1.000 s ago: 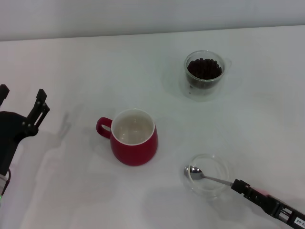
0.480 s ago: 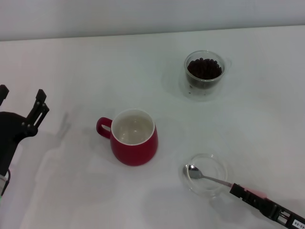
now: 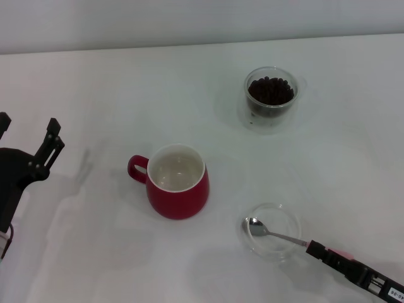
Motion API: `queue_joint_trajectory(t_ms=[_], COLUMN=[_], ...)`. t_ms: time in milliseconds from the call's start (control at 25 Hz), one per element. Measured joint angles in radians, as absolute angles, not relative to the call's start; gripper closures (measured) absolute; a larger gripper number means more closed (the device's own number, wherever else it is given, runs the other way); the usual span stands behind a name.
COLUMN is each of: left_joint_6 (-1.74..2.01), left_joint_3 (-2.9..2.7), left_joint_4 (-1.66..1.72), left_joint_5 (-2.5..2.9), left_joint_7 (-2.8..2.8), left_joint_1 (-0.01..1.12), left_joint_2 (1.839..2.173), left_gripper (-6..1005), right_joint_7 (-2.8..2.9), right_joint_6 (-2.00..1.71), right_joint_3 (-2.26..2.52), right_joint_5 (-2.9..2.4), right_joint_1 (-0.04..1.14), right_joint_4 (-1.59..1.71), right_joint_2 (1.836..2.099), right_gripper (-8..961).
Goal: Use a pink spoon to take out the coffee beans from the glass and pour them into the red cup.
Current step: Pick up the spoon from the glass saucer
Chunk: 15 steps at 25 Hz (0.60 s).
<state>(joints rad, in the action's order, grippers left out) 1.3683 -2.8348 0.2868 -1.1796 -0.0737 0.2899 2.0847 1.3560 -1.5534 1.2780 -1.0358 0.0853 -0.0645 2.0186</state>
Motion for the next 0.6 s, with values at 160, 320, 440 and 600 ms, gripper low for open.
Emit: queue_joint_trajectory(t_ms=[160, 320, 440, 600], left_joint_6=[1.368, 1.368, 1.368, 1.368], left_joint_3=[-2.835, -2.835, -2.835, -2.835], left_joint_4=[0.287, 0.287, 0.287, 0.288], left_joint_5=[-1.180, -1.180, -1.180, -1.179], left_joint_7=[-0.074, -0.074, -0.074, -0.074], left_joint_1=[0.290, 0.289, 0.288, 0.288], left_joint_2=[2.085, 2.085, 2.085, 2.085], left_gripper=[128, 128, 128, 127], right_joint_7=[1.367, 1.368, 1.370, 1.376], right_joint_6=[-1.549, -1.549, -1.549, -1.549], right_joint_3=[1.277, 1.276, 1.276, 1.276], right_joint_5=[-1.034, -1.033, -1.032, -1.032], right_joint_1=[0.086, 0.087, 0.086, 0.086], right_joint_4=[-0.064, -0.064, -0.064, -0.064], right_joint_2=[2.016, 2.014, 2.014, 2.013], right_gripper=[522, 520, 581, 704])
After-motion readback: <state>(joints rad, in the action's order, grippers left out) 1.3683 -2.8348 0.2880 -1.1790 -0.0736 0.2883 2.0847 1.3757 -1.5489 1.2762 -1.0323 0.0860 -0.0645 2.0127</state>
